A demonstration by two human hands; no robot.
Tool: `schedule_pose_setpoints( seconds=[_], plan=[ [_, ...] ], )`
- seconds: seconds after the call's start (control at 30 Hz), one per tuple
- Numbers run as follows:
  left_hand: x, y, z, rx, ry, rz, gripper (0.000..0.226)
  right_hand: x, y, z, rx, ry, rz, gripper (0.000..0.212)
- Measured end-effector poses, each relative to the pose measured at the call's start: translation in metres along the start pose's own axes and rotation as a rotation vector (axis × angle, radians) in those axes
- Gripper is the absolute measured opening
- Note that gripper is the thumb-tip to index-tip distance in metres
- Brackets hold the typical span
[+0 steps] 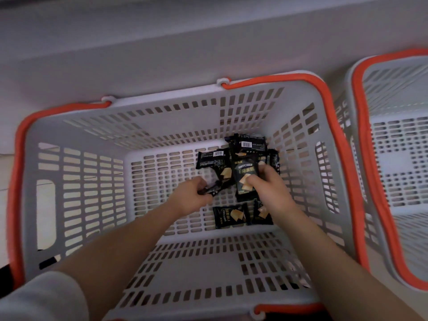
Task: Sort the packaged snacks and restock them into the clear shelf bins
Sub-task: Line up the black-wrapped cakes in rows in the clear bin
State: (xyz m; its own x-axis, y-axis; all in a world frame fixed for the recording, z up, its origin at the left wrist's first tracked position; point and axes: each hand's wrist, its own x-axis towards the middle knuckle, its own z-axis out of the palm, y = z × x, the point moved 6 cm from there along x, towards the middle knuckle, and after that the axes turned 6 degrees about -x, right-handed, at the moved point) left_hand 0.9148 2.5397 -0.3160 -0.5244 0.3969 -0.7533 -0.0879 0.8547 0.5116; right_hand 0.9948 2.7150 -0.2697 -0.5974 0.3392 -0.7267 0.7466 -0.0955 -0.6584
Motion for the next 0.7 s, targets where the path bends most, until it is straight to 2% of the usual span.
schedule_pose_setpoints(
  seconds=[0.03, 0.07, 0.2, 0.27, 0.4, 0.53, 0.6, 0.7],
  plan=[
    [-0.009, 0.002, -0.005, -0.150, -0.023, -0.030, 0.016, -0.005, -0.004, -0.004, 0.053, 0.016, -0.012, 0.013],
    [-0.017, 0.005, -0.012, -0.317, -0.039, -0.064, 0.011, -0.009, -0.008, -0.008, 0.108, 0.027, -0.017, 0.014],
    [-0.055, 0.031, -0.041, -0.946, -0.140, -0.157, 0.027, -0.035, -0.024, -0.017, 0.228, 0.048, -0.022, 0.014],
    [-0.078, 0.054, -0.059, -1.111, -0.193, -0.119, 0.032, -0.053, -0.039, -0.014, 0.241, 0.019, -0.043, 0.013],
    [-0.131, 0.093, -0.090, -1.083, -0.260, -0.003, 0.035, -0.098, -0.079, -0.010, 0.192, -0.048, -0.146, 0.011],
    [-0.191, 0.117, -0.123, -1.086, -0.257, 0.169, 0.035, -0.141, -0.127, -0.010, 0.209, -0.045, -0.267, 0.013],
    [-0.217, 0.123, -0.138, -1.074, -0.221, 0.276, 0.037, -0.163, -0.148, -0.003, 0.198, -0.040, -0.323, 0.011],
    [-0.252, 0.126, -0.157, -0.990, -0.089, 0.371, 0.041, -0.195, -0.179, 0.016, 0.174, -0.060, -0.397, 0.022]
  ],
)
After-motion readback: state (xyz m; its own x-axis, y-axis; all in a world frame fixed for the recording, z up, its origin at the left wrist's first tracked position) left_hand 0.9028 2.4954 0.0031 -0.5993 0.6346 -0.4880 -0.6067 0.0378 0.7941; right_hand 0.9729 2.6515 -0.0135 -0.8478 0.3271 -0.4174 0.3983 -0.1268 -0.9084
